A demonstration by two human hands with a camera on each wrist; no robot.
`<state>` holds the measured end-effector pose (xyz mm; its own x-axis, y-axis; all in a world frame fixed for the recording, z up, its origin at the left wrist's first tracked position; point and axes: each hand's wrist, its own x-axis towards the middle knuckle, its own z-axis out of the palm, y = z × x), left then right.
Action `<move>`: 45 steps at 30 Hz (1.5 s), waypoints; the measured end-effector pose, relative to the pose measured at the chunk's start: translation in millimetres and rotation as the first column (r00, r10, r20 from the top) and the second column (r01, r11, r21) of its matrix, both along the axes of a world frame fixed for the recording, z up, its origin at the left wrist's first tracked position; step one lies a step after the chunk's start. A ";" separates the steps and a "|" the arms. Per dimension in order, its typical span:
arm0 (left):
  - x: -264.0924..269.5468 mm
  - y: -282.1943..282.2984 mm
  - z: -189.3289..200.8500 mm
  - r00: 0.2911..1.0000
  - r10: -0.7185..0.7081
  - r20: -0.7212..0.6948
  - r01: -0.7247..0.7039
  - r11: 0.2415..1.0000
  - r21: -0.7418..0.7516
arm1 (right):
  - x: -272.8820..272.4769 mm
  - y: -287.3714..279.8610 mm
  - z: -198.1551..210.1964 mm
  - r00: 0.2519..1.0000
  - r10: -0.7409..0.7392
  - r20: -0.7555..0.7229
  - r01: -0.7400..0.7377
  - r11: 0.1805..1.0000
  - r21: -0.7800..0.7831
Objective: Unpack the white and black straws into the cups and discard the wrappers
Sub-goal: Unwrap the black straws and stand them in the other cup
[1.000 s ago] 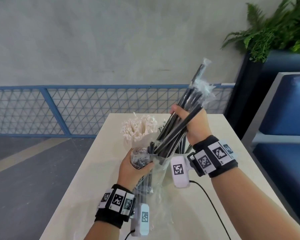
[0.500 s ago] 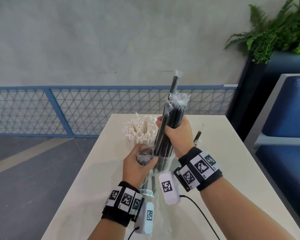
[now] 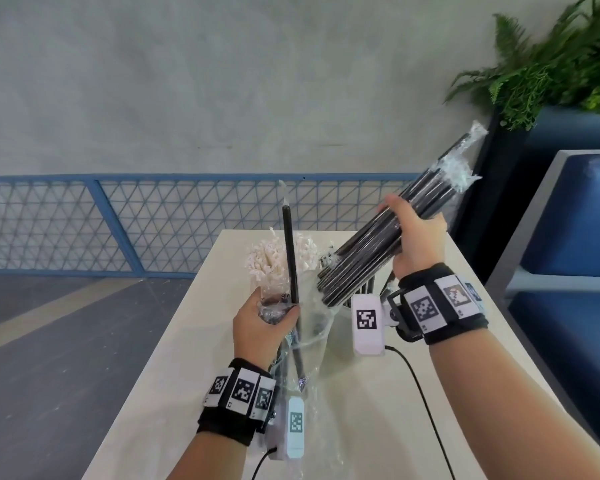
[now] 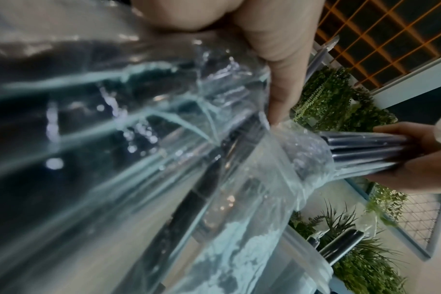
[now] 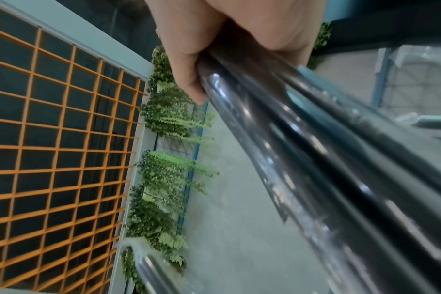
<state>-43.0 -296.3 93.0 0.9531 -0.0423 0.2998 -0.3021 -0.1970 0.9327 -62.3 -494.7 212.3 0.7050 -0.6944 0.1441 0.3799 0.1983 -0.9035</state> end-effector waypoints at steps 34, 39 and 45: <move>0.1 -5.0 -1.9 1.000 0.017 -0.008 -0.017 0.998 -0.062 | 26.1 16.9 -85.6 0.960 -0.144 -0.241 -0.145 0.479 -0.866; 3.2 -2.6 -5.6 1.000 -0.008 -0.026 0.005 0.995 -0.098 | 3.6 36.6 -74.4 0.991 -0.134 -0.014 0.051 0.467 -0.883; -0.6 -4.1 -2.2 0.996 -0.084 0.038 0.084 0.996 0.004 | -5.0 75.8 -55.1 0.966 0.201 -0.163 -0.234 0.408 -0.882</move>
<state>-43.6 -300.4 90.8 0.9342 -0.1225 0.3352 -0.3526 -0.1721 0.9198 -67.3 -418.9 157.2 0.8275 -0.0133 0.5614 0.4210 -0.6469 -0.6359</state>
